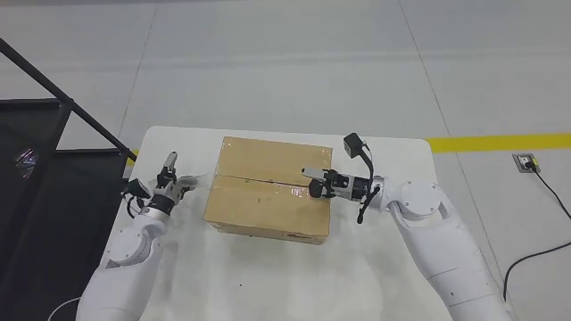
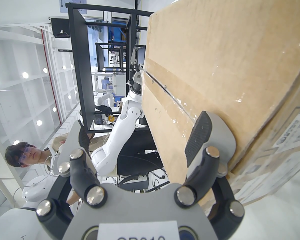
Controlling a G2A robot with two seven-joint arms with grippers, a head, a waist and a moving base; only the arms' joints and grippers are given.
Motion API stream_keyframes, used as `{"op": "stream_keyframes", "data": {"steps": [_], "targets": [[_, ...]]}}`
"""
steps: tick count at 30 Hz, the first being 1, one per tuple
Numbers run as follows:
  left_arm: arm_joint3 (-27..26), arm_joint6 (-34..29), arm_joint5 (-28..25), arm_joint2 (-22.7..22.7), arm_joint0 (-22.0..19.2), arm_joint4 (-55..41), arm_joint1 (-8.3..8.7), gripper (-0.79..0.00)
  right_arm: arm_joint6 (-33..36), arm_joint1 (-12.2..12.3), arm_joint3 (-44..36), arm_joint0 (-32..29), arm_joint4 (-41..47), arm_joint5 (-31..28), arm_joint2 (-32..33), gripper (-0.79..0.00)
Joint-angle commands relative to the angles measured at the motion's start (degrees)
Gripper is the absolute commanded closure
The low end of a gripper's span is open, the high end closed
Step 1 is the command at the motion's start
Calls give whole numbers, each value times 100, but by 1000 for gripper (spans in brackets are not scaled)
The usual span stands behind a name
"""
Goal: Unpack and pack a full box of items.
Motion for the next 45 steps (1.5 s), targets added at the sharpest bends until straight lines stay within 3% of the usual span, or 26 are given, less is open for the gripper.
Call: {"op": "stream_keyframes", "data": {"steps": [1,7,14,20,27,45], "targets": [[-220,88,-121,-97,101,112,21,-785,0,0,0,0,0,0,0,-785],[-1210,530,-296,-384,555,649,84,-785,0,0,0,0,0,0,0,-785],[-2119,847,-50,-597,895,1265,127,-785,0,0,0,0,0,0,0,-785],[-2250,756,287,-583,725,1520,131,-785,0,0,0,0,0,0,0,-785],[-2478,665,324,-523,668,1797,124,-785,-166,6,-141,-112,-3,-5,3,-785],[-3673,566,371,-335,1160,2596,109,-785,-862,112,-897,-677,389,-457,369,-785]]}}
